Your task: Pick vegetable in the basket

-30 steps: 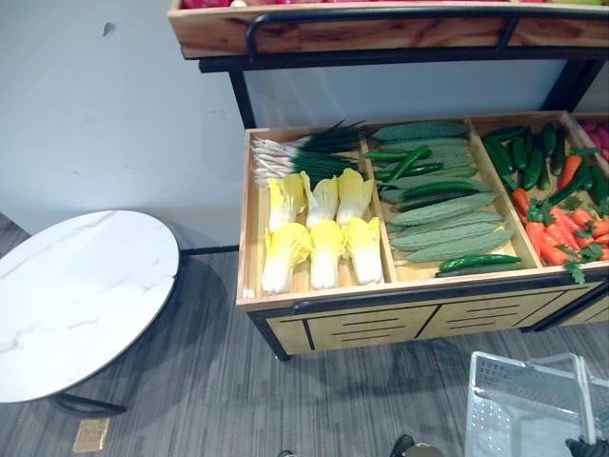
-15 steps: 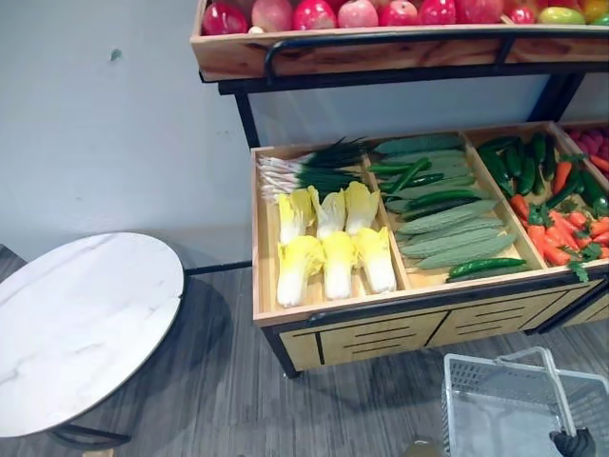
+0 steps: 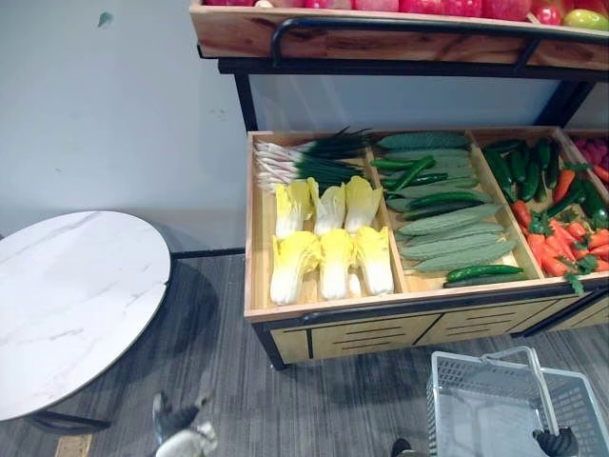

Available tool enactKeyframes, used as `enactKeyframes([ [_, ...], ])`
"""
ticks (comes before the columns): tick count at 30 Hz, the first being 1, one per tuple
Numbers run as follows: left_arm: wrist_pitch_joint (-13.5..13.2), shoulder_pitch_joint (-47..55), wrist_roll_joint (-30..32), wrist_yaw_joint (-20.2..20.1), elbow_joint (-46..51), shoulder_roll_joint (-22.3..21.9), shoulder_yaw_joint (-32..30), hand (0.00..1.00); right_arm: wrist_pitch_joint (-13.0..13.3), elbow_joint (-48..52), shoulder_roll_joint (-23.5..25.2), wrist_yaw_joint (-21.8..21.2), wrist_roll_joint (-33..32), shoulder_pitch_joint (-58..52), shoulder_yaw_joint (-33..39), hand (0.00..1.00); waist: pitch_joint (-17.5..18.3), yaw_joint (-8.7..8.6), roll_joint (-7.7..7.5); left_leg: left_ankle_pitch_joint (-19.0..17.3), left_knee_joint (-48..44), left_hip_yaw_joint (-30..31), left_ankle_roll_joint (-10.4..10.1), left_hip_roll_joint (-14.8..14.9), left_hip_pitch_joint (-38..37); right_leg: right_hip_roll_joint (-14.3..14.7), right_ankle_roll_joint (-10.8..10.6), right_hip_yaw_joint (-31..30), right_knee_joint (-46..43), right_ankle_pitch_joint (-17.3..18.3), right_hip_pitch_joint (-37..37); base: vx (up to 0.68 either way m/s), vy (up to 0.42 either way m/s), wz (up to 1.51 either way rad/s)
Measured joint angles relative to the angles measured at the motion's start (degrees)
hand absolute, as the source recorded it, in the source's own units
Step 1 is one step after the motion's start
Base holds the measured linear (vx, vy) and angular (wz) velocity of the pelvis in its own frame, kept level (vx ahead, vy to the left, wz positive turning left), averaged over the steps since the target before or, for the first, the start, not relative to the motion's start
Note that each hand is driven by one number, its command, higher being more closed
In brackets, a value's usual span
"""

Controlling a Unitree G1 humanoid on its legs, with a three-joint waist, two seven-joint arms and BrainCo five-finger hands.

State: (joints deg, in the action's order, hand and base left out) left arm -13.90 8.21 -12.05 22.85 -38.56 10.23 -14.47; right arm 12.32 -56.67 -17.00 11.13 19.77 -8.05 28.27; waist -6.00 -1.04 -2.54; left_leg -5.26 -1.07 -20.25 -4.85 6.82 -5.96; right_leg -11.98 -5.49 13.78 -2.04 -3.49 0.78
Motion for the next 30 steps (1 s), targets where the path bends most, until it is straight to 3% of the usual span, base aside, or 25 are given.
enactKeyframes([
  [6,-2.9,-2.3,6.2,4.6,13.8,0.0,4.1,0.00,-0.3,2.6,-0.1,1.6,-0.1,-0.7,-2.8,1.00,-0.7,-0.41,0.90,2.2,1.9,-0.9,-0.6,0.6,0.7,1.2,-0.9,-0.8,1.9,-0.4,1.2,-0.09,-0.073,-0.10],
  [11,-4.4,-3.7,8.3,6.4,16.5,2.1,5.1,0.00,-0.3,3.1,0.0,1.1,-0.1,-1.7,-6.3,1.00,-1.2,-0.67,1.52,2.5,2.0,-1.6,-1.3,1.5,1.4,2.2,-0.6,-1.8,2.0,-0.2,2.4,-0.06,-0.054,-0.10],
  [23,-4.1,-12.3,8.4,11.2,12.7,6.6,6.5,0.00,0.1,4.3,0.0,0.9,-0.1,-1.6,-9.1,1.00,-2.1,-2.10,1.45,2.3,1.9,-4.3,-1.6,1.9,1.7,3.4,-1.0,-5.2,2.0,-1.1,4.8,0.03,-0.012,-0.14],
  [30,-1.8,-15.8,8.5,12.3,9.3,8.3,9.6,0.00,0.5,4.7,-0.1,2.5,-0.1,-0.7,-11.1,1.00,-3.5,-3.44,1.70,1.3,0.7,-5.2,-1.9,2.5,1.5,4.0,-1.0,-6.7,1.9,-1.1,5.1,0.00,-0.019,-0.11],
])
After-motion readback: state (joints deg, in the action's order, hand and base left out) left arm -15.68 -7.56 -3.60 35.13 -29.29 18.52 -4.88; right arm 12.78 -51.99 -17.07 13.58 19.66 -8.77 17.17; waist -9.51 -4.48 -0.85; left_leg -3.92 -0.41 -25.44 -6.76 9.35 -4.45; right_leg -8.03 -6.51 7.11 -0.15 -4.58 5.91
